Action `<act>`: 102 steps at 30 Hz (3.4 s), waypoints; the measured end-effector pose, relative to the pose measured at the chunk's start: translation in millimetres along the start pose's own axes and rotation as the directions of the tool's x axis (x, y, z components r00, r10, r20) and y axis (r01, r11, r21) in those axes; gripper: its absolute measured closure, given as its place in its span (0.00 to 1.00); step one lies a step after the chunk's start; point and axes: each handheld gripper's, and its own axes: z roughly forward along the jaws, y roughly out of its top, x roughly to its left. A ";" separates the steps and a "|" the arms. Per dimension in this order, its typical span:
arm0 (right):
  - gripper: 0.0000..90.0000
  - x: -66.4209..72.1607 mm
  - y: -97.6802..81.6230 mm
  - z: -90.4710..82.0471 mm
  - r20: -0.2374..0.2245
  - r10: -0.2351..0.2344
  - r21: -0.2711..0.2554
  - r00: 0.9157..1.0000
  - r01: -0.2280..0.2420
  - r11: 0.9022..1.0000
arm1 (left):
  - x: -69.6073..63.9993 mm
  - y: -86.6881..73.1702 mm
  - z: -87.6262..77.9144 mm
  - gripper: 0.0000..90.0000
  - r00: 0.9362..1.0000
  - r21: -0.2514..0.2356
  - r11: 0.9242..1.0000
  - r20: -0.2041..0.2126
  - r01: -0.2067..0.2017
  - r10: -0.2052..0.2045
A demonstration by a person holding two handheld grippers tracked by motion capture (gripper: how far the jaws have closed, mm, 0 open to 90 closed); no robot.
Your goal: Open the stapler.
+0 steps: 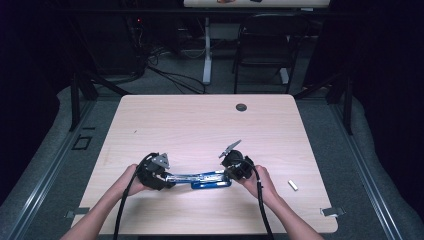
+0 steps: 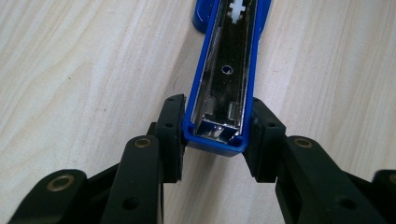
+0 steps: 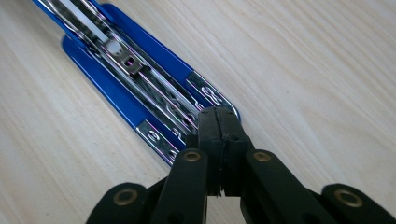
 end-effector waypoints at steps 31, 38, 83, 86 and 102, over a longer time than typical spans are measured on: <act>1.00 47.5 43.0 28.2 -0.166 -0.055 -0.131 0.985 0.033 0.991 | 6.2 5.1 3.1 0.70 1.000 -0.024 0.999 0.000 -0.026 0.026; 1.00 43.9 41.0 28.8 -0.191 -0.027 -0.137 0.981 0.000 0.991 | 4.1 6.6 1.7 0.70 0.999 -0.015 0.999 -0.017 -0.039 0.039; 1.00 37.2 39.3 19.4 -0.182 -0.021 -0.200 0.983 -0.017 0.980 | -0.6 6.1 -4.6 0.82 0.996 -0.083 0.994 -0.052 -0.077 0.072; 0.98 28.7 36.3 7.4 -0.143 -0.003 -0.214 0.990 -0.028 0.976 | 0.7 6.3 -4.5 0.82 0.997 -0.086 0.994 -0.038 -0.074 0.071; 0.71 5.8 12.4 -22.1 -0.102 -0.039 -0.169 0.994 0.021 0.985 | 1.3 5.3 -3.4 0.80 0.998 -0.108 0.993 -0.044 -0.042 0.037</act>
